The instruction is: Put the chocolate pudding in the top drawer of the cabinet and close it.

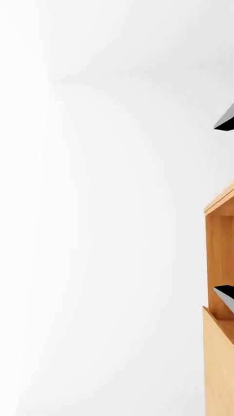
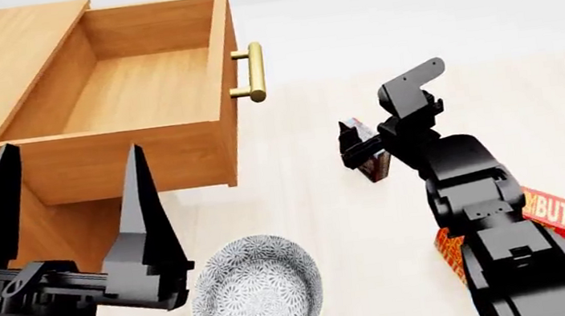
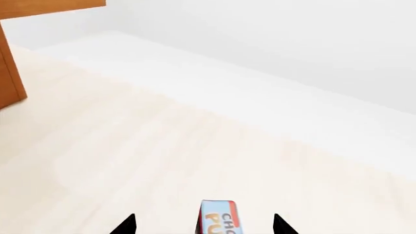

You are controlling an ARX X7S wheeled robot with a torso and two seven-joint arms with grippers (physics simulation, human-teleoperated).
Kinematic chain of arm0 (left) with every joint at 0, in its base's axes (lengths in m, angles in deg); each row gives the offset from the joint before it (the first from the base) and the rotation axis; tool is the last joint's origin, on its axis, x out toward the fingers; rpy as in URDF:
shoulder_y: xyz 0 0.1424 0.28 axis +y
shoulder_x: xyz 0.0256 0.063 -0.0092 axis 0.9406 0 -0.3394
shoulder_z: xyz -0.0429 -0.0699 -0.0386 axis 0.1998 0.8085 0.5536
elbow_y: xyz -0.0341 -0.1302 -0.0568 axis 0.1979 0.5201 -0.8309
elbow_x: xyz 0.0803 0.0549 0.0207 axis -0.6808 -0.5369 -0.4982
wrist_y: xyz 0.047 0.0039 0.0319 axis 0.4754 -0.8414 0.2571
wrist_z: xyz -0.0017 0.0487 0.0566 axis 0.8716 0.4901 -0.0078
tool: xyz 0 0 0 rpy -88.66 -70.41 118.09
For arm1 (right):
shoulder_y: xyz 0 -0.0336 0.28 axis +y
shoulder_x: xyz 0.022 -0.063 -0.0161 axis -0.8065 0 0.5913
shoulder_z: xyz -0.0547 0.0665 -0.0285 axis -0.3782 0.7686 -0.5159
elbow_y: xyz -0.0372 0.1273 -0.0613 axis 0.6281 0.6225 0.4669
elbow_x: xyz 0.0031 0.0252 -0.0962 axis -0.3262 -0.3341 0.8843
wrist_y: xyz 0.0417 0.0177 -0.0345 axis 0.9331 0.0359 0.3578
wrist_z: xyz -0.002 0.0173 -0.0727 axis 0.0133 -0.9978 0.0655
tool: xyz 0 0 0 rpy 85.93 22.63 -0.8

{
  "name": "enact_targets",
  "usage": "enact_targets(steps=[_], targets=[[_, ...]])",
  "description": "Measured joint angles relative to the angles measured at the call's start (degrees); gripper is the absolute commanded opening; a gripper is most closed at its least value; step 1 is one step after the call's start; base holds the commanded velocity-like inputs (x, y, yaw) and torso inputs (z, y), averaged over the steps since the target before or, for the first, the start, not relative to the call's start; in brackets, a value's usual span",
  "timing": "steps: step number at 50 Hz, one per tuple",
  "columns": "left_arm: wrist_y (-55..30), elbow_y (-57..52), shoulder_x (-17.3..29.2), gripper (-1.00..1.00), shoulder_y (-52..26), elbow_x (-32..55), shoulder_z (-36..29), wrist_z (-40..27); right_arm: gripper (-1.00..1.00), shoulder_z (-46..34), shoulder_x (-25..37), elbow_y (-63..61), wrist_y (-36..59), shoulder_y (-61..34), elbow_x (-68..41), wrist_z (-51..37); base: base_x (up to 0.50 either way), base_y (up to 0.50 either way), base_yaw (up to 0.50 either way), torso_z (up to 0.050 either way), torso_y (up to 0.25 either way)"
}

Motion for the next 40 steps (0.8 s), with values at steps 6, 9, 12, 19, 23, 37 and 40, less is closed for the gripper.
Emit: enact_targets(steps=[6, 9, 12, 19, 23, 37, 40], targets=[[0.0, -0.2, 0.3, 1.00, -0.1, 0.2, -0.1, -0.3, 1.00, 0.1, 0.1, 0.0, 0.1, -0.1, 0.4, 0.0, 0.00, 0.00, 0.00, 0.000, 0.000], [0.0, -0.4, 0.5, 1.00, -0.1, 0.2, -0.3, -0.4, 1.00, 0.1, 0.1, 0.0, 0.2, -0.1, 0.5, -0.1, 0.00, 0.00, 0.00, 0.000, 0.000], [-0.1, -0.5, 0.7, 1.00, -0.1, 0.0, -0.5, -0.4, 1.00, 0.1, 0.1, -0.1, 0.3, -0.2, 0.6, -0.3, 0.00, 0.00, 0.00, 0.000, -0.218], [0.2, -0.6, 1.1, 1.00, 0.1, 0.0, -0.7, -0.6, 1.00, -0.1, 0.2, 0.1, 0.6, -0.2, 0.9, -0.7, 0.00, 0.00, 0.00, 0.000, -0.105], [0.5, -0.6, 1.3, 1.00, 0.2, 0.2, -0.7, -0.6, 1.00, -0.2, 0.2, 0.1, 0.6, -0.2, 1.0, -0.9, 0.00, 0.00, 0.00, 0.000, 0.000], [1.2, -0.8, 1.9, 1.00, 0.4, -0.1, -1.3, -1.0, 1.00, -0.8, 0.3, 0.0, 1.1, -0.5, 1.2, -1.7, 0.00, 0.00, 0.00, 0.000, -0.116], [1.4, -0.7, 2.0, 1.00, 0.4, 0.0, -1.3, -1.1, 1.00, -1.0, 0.3, 0.1, 1.2, -0.4, 1.2, -1.8, 0.00, 0.00, 0.00, 0.000, -0.075]])
